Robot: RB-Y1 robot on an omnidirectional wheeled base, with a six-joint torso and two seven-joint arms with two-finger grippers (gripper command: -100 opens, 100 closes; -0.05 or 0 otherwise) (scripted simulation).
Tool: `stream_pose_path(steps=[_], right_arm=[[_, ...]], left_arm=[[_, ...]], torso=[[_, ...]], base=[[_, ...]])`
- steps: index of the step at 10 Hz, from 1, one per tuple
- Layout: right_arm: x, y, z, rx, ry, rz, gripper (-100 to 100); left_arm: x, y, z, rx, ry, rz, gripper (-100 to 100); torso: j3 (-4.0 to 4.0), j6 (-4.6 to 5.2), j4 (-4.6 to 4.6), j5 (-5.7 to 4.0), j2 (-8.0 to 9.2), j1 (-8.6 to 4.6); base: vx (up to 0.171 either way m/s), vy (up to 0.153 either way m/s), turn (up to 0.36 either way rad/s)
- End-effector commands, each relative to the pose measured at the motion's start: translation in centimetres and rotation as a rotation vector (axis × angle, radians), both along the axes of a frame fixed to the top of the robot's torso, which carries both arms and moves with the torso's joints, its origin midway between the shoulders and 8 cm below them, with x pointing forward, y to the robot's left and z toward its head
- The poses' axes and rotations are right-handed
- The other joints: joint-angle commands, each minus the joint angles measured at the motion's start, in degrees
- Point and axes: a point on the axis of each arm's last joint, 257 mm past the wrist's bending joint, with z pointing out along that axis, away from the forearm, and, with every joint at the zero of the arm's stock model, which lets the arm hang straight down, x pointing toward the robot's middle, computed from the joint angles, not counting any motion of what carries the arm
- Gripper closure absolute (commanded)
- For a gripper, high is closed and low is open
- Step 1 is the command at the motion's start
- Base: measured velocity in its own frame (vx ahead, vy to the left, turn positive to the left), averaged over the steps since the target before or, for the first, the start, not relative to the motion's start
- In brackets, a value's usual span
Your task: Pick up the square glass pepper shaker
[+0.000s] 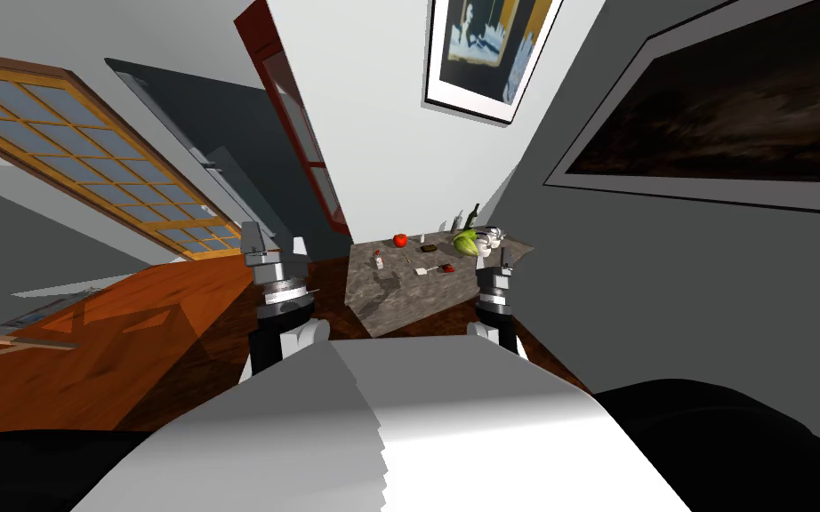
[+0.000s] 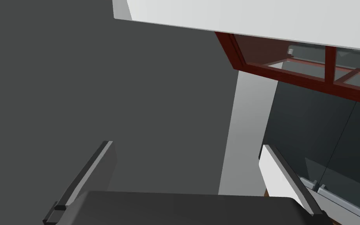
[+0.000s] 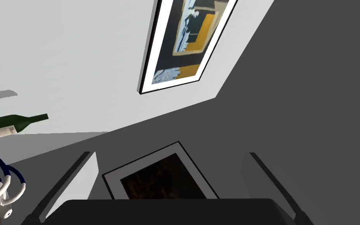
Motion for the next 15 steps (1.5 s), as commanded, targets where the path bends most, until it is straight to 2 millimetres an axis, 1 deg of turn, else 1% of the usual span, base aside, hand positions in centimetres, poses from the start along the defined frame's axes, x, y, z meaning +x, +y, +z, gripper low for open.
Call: stream_pose_path(steps=[1, 4, 8, 11, 15], right_arm=[[0.0, 0.0, 0.0, 0.000, 0.000, 0.000, 0], [0.0, 0.0, 0.0, 0.000, 0.000, 0.000, 0], [0.0, 0.0, 0.0, 0.000, 0.000, 0.000, 0], [0.0, 0.0, 0.0, 0.000, 0.000, 0.000, 0], [0.0, 0.0, 0.0, 0.000, 0.000, 0.000, 0]], left_arm=[[0.5, -0.5, -0.3, 0.037, 0.021, -0.018, -100], [1.9, -1.2, -1.7, 0.113, 0.087, -0.049, -100], [4.4, -1.1, -5.0, 0.189, 0.211, -0.065, -100], [6.3, 0.0, -8.1, 0.223, 0.318, -0.055, -100], [8.6, 2.2, -12.6, 0.260, 0.472, -0.020, -100]], torso=[[0.00, 0.00, 0.00, 0.00, 0.00, 0.00], [-0.01, 0.01, -0.01, -0.02, -0.02, -0.11], [-0.02, 0.00, -0.01, -0.05, -0.03, -0.23], [-0.02, 0.00, -0.01, -0.06, -0.04, -0.27], [-0.03, 0.00, -0.01, -0.07, -0.05, -0.31]], base=[[0.002, -0.009, -0.011], [0.005, -0.034, -0.021], [0.005, -0.061, -0.034], [0.011, -0.074, -0.048], [0.011, -0.087, -0.050]])
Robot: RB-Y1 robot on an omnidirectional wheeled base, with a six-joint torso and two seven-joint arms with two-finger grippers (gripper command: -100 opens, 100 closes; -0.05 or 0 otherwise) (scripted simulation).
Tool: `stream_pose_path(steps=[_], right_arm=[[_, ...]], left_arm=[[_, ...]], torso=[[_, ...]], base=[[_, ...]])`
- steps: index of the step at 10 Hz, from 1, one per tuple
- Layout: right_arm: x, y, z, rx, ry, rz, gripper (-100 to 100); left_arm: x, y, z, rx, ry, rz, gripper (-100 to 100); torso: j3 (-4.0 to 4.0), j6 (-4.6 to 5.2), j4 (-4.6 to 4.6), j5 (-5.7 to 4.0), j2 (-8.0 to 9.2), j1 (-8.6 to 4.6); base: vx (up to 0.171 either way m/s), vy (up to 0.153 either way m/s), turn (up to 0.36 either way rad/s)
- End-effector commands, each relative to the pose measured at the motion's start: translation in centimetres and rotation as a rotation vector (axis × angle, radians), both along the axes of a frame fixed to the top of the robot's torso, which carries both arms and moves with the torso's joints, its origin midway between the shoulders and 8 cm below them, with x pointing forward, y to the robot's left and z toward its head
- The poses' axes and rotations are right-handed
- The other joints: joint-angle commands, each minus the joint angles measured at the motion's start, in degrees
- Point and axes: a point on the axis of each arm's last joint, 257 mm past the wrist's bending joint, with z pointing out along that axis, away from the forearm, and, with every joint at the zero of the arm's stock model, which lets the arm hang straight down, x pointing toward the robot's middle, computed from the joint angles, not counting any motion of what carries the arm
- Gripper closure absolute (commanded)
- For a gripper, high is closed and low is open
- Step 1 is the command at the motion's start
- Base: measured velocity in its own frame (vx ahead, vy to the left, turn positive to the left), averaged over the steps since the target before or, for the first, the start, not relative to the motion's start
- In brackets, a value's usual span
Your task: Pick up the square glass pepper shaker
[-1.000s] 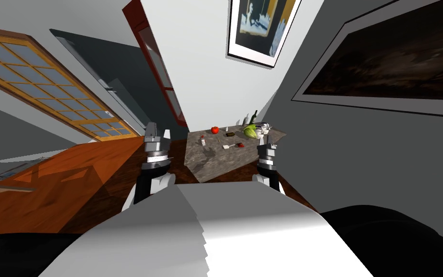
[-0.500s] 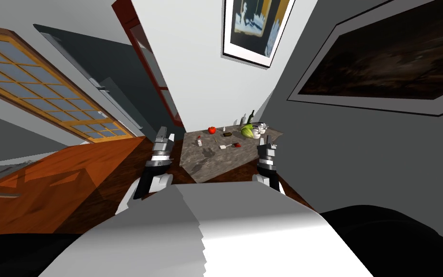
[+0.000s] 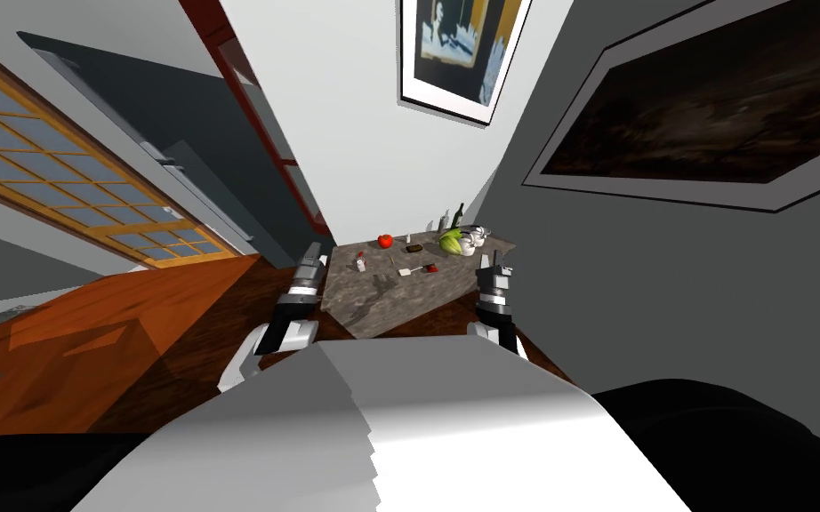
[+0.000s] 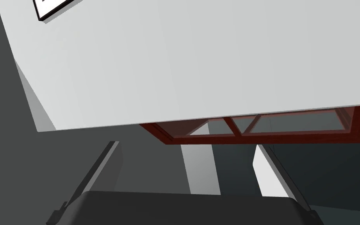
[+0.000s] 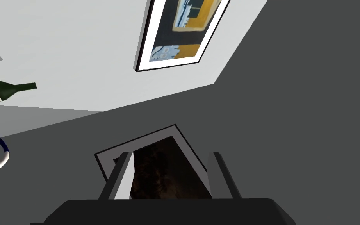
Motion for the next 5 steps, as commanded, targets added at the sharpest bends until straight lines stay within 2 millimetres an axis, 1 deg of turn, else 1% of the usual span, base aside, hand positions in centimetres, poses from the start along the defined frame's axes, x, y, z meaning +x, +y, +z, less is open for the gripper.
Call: stream_pose_path(steps=[1, 3, 5], right_arm=[[0.0, 0.0, 0.0, 0.000, 0.000, 0.000, 0], [0.0, 0.0, 0.0, 0.000, 0.000, 0.000, 0], [0.0, 0.0, 0.0, 0.000, 0.000, 0.000, 0]], left_arm=[[0.7, 1.5, -2.1, 0.021, 0.066, 0.025, -100], [1.6, 3.0, -4.6, 0.052, 0.145, 0.059, -100], [2.2, 4.6, -7.2, 0.092, 0.227, 0.096, -100]], torso=[[0.00, 0.00, 0.00, 0.00, 0.00, 0.00], [-0.01, 0.00, 0.00, 0.00, -0.01, 0.01], [-0.04, -0.01, -0.01, -0.02, -0.06, -0.05]], base=[[0.021, -0.094, -0.049], [0.019, -0.097, -0.045], [0.037, -0.108, -0.048]])
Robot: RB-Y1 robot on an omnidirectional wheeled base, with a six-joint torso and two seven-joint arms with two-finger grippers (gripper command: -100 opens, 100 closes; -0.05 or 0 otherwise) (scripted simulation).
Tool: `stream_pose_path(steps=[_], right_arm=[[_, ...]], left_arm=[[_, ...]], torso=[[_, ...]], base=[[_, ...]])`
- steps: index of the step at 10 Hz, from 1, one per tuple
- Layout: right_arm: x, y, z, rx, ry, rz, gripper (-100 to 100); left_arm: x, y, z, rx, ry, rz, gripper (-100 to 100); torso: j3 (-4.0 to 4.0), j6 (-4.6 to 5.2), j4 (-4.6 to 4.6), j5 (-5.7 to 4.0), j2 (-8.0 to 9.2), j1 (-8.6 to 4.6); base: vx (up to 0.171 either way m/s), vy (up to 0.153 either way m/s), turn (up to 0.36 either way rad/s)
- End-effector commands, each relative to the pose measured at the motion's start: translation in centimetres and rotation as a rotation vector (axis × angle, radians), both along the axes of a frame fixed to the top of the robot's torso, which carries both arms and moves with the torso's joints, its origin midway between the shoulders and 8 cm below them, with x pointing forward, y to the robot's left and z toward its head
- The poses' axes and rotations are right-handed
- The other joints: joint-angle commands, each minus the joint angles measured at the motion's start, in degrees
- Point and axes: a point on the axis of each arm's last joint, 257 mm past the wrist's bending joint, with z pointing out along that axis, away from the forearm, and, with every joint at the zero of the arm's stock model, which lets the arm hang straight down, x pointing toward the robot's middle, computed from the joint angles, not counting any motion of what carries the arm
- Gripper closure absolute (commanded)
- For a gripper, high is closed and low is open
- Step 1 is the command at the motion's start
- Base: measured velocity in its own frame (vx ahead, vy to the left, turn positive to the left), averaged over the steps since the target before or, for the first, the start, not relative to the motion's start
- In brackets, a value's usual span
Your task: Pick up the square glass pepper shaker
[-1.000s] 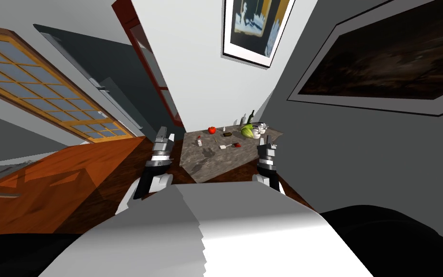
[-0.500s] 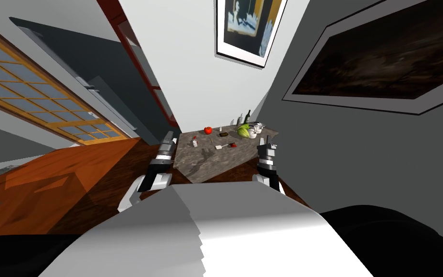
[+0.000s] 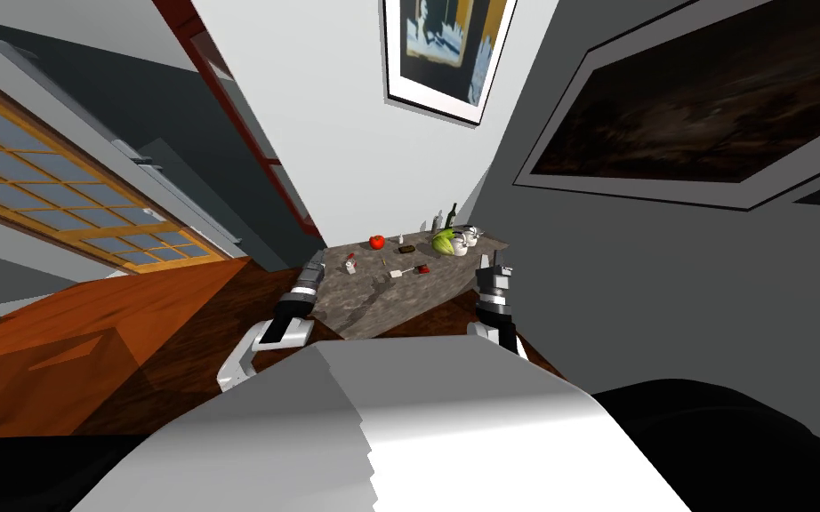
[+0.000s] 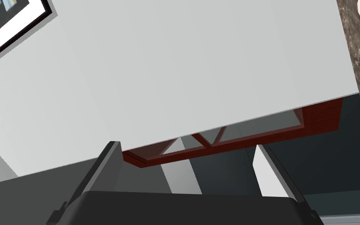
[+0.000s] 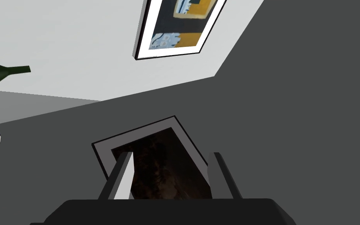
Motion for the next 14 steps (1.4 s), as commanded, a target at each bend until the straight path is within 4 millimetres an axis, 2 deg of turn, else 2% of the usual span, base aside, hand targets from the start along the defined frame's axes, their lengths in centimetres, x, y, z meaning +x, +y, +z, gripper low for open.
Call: stream_pose_path(steps=[1, 4, 5, 7, 8, 11, 12, 14], right_arm=[[0.0, 0.0, 0.0, 0.000, 0.000, 0.000, 0], [0.0, 0.0, 0.0, 0.000, 0.000, 0.000, 0], [0.0, 0.0, 0.0, 0.000, 0.000, 0.000, 0], [0.0, 0.0, 0.0, 0.000, 0.000, 0.000, 0], [0.0, 0.0, 0.0, 0.000, 0.000, 0.000, 0], [0.0, 0.0, 0.0, 0.000, 0.000, 0.000, 0], [0.0, 0.0, 0.0, 0.000, 0.000, 0.000, 0], [0.0, 0.0, 0.0, 0.000, 0.000, 0.000, 0]], left_arm=[[0.2, 1.4, -2.4, 0.038, 0.071, 0.031, -100], [0.6, 4.2, -6.3, 0.127, 0.201, 0.086, -100], [0.6, 4.2, -6.4, 0.127, 0.204, 0.087, -100], [0.6, 6.2, -9.0, 0.198, 0.296, 0.123, -100], [0.6, 6.2, -9.0, 0.198, 0.296, 0.123, -100], [0.2, 9.3, -12.6, 0.320, 0.431, 0.171, -100], [0.2, 9.4, -12.6, 0.320, 0.432, 0.171, -100], [-0.4, 11.5, -14.6, 0.403, 0.520, 0.200, -100]], torso=[[0.00, 0.00, 0.00, 0.00, 0.00, 0.00], [-0.04, -0.01, -0.01, 0.01, -0.07, 0.03], [-0.05, -0.01, -0.02, 0.00, -0.08, 0.01], [-0.02, -0.01, 0.00, 0.03, -0.04, 0.16], [-0.04, -0.01, -0.01, 0.02, -0.07, 0.11], [-0.03, -0.01, -0.01, 0.03, -0.05, 0.14], [-0.06, -0.02, -0.02, 0.01, -0.10, 0.05], [-0.03, -0.02, -0.01, 0.03, -0.05, 0.19]], base=[[0.034, -0.099, -0.052], [0.055, -0.102, -0.040], [0.044, -0.072, -0.007], [0.054, -0.069, -0.035], [0.047, -0.056, -0.007], [0.058, -0.074, -0.034], [0.060, -0.068, 0.003], [0.054, -0.060, -0.028]])
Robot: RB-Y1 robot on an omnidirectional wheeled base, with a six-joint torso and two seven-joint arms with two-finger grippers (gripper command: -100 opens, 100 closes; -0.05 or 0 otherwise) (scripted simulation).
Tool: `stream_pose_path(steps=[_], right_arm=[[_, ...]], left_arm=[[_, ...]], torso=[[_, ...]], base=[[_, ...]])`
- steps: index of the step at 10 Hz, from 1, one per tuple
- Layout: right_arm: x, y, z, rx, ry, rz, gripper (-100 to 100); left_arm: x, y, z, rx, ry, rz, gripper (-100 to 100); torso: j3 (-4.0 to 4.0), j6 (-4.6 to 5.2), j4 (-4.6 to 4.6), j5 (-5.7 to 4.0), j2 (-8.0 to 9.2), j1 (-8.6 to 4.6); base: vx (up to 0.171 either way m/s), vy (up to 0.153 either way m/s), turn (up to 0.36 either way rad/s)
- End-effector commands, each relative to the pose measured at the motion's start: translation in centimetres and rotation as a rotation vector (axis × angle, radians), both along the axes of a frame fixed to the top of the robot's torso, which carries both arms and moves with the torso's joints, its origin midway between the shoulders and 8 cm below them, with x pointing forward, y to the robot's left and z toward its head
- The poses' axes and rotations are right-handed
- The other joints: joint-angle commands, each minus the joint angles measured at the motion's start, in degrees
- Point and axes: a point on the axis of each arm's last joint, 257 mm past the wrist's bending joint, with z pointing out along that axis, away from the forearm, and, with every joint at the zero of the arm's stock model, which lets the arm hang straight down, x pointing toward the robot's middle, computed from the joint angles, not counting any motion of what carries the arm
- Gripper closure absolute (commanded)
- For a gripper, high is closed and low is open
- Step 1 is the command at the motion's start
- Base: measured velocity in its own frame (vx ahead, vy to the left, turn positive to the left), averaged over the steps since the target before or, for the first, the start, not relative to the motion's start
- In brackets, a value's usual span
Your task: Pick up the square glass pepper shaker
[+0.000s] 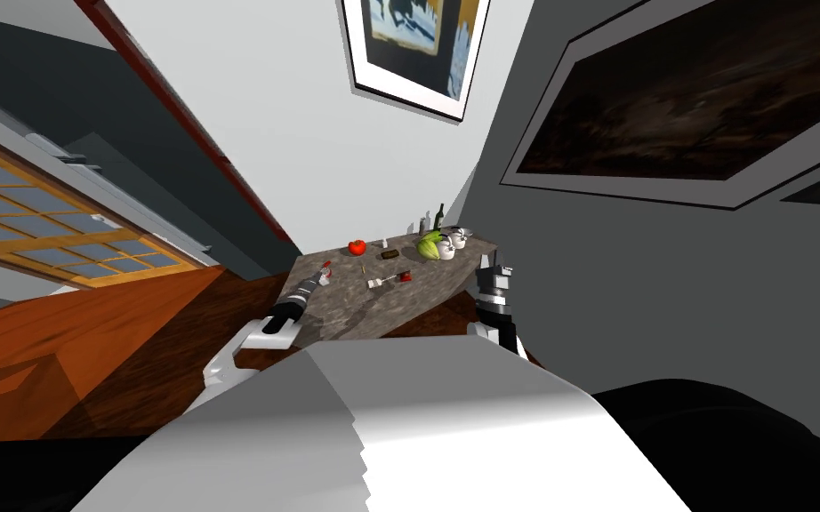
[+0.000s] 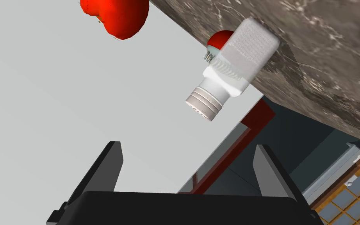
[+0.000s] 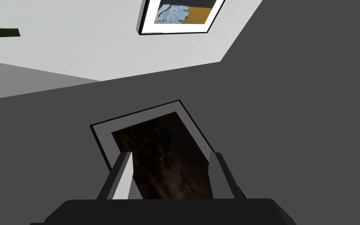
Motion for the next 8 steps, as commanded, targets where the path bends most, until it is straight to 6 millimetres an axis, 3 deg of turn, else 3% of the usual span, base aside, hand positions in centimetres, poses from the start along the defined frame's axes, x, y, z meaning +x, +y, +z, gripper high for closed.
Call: stream_pose_path(steps=[1, 8], right_arm=[[0.0, 0.0, 0.0, 0.000, 0.000, 0.000, 0], [0.0, 0.0, 0.0, 0.000, 0.000, 0.000, 0]], left_arm=[[-0.5, 1.6, -1.6, 0.066, 0.074, 0.020, -100], [-2.6, 7.3, -4.9, 0.266, 0.283, 0.072, -100]], torso=[[0.00, 0.00, 0.00, 0.00, 0.00, 0.00], [-0.02, -0.01, -0.01, 0.00, -0.03, 0.04]], base=[[0.073, -0.071, -0.031], [0.067, -0.061, -0.021]])
